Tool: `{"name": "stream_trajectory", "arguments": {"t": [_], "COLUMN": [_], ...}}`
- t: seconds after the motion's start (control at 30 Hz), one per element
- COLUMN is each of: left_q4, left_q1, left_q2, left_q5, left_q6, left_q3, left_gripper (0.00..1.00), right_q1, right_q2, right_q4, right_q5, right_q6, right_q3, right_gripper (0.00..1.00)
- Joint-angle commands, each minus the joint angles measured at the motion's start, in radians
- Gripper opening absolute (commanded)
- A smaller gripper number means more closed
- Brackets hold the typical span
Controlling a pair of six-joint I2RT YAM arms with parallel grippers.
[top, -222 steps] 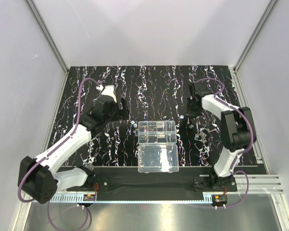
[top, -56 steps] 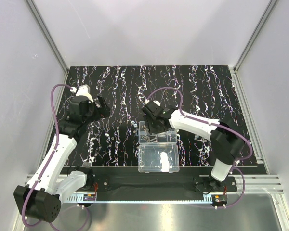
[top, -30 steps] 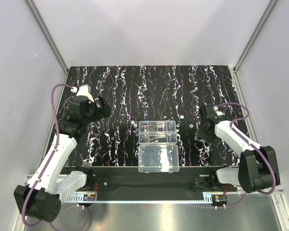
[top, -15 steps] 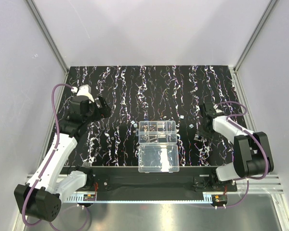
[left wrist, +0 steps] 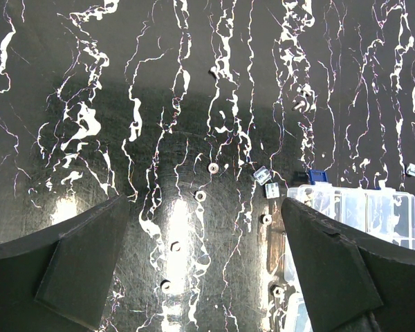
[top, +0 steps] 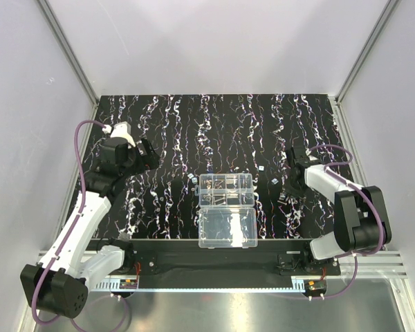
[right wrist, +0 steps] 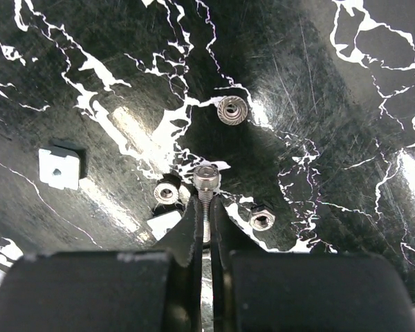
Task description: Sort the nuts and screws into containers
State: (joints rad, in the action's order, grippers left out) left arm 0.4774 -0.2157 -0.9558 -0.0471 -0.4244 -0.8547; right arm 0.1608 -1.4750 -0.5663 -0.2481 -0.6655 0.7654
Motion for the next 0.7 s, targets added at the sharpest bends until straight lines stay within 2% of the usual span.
{"name": "stream_trajectory", "arguments": {"t": [0.0,0.1,0.2,0.27,0.5,0.67], "left_q4": [-0.031,-0.029,-0.031,-0.031,-0.03,-0.028], "left_q1": [0.006,0.004,0.004,0.006,0.004,0.006], "left_q2": [0.002,0.0,0.002,0.005,0.012,0.022], "left_q5": [0.01,0.012,0.019,0.021,0.018,0.012], "left_q6": [-0.004,-0.005,-0.005,-0.005,-0.005,-0.005], "left_q3": [0.008,0.008,0.009,0.008,0.006,0.006], "left_gripper": [0.99,0.99,0.99,0.99,0.99,0.99], "right_q1": [-0.004,-0.004,0.003,0.048,0.374,0.511], "right_q2": [0.019,0.097,0.169,0.185,0.03,-0.039], "right_q4": [-0.029,-0.108,-0.116,-0.127,-0.162,-0.115], "right_q5": [0.001,0.027,0.121,0.173,0.148,0.164], "right_q6": [0.023,0.059,0.107,0.119,0.133,0.141], "right_q3": [0.061,0.147,0.239,0.304,0.449,0.453], "right_gripper": [0.0,0.0,0.0,0.0,0.0,0.0]}}
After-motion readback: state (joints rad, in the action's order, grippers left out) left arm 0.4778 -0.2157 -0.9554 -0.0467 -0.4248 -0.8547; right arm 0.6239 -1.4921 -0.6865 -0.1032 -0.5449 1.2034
